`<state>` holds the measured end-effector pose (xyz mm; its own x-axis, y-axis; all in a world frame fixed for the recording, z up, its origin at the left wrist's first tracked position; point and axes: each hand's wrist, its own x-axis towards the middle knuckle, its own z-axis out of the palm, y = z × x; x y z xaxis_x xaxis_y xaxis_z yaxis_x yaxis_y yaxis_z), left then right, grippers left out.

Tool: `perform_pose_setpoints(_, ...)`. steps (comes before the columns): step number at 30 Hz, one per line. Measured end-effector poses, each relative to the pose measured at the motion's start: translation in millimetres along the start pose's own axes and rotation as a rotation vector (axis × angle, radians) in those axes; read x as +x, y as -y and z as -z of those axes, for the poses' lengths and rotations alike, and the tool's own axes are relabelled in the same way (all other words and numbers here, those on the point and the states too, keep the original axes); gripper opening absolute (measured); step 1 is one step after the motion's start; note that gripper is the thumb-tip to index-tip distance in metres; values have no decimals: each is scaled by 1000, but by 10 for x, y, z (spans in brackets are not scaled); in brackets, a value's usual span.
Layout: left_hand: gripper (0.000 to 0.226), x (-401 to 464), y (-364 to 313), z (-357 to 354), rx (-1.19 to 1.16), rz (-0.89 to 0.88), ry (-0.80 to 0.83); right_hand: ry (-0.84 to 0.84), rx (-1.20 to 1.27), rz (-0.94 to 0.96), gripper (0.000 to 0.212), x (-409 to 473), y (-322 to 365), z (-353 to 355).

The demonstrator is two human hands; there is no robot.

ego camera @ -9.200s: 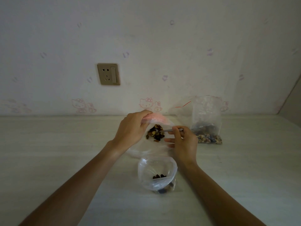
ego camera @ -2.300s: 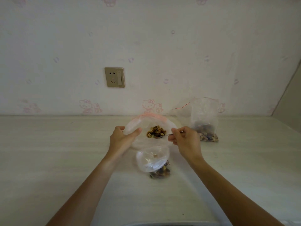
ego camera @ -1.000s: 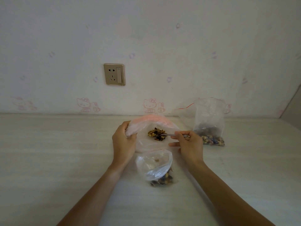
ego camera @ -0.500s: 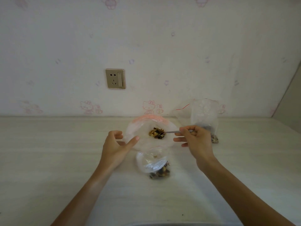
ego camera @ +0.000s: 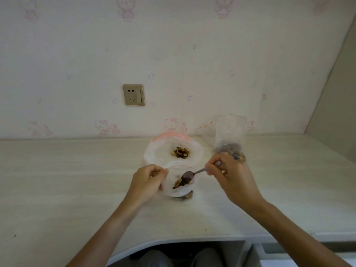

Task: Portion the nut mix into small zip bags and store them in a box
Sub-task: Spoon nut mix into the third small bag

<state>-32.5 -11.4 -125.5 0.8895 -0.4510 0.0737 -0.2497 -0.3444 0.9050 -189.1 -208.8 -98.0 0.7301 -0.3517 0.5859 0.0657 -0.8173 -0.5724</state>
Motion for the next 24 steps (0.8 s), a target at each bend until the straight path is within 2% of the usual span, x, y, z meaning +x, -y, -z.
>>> perform_pose_setpoints(2,16,-44,-33,1,-26,-12,-21,17,-225,303,20,-51,4,106)
perform_pose_setpoints(4,16,-74,-53,12,-32,-18,-46,56,-351,513,26,-62,18,187)
perform_pose_setpoints(7,16,-79,-46,14,-16,-26,-79,64,-402,618,24,-49,28,227)
perform_pose_setpoints(9,15,-62,-22,1,13,-28,-84,11,-304,504,20,-44,20,209)
perform_pose_setpoints(13,20,-1,90,-1,87,-20,-88,-29,204,-18,5,2,-18,110)
perform_pose_setpoints(16,33,37,180,52,93,-16,-102,-41,472,-306,10,92,-64,23)
perform_pose_setpoints(20,37,139,224,141,106,-43,-213,-121,653,-485,19,222,-151,-72)
perform_pose_setpoints(24,24,306,130,213,66,-162,-308,-178,624,-562,21,433,-280,-254)
